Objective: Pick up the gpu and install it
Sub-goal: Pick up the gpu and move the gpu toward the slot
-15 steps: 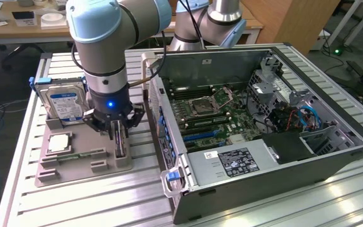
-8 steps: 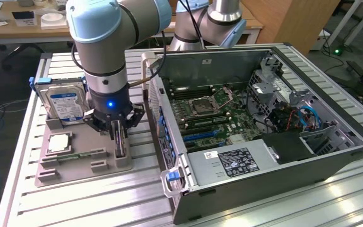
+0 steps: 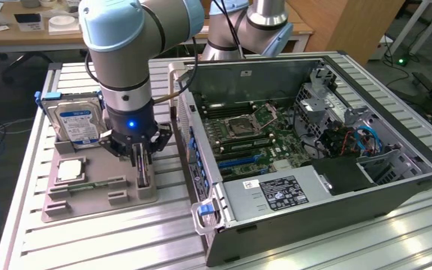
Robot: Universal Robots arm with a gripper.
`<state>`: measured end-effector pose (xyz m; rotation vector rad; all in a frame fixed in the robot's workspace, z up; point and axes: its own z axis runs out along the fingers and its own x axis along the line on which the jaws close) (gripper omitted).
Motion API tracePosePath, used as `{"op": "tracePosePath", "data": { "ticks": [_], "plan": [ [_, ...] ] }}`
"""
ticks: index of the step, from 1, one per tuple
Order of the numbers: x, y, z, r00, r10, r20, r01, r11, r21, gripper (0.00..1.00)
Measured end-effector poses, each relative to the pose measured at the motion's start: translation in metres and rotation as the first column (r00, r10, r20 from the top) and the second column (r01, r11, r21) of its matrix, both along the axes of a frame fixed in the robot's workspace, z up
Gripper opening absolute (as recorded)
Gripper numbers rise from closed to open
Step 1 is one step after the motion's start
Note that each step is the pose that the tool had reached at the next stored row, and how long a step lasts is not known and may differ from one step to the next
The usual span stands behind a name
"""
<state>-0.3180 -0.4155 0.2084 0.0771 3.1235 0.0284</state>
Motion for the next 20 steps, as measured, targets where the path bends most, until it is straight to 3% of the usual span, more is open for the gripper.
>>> {"op": "tracePosePath", "data": {
  "ticks": [6, 7, 13, 20],
  "plan": [
    [0.0, 0.0, -0.0005, 1.0, 0.0, -0.0001, 0.0, 1.0, -0.0001, 0.39],
    [0.0, 0.0, -0.0006, 1.0, 0.0, 0.0, 0.0, 1.0, -0.0001, 0.32],
    [0.0, 0.0, -0.0008, 1.0, 0.0, -0.0001, 0.0, 1.0, -0.0001, 0.28],
    [0.0, 0.0, -0.0011, 1.0, 0.0, -0.0001, 0.0, 1.0, -0.0001, 0.28]
  ]
}}
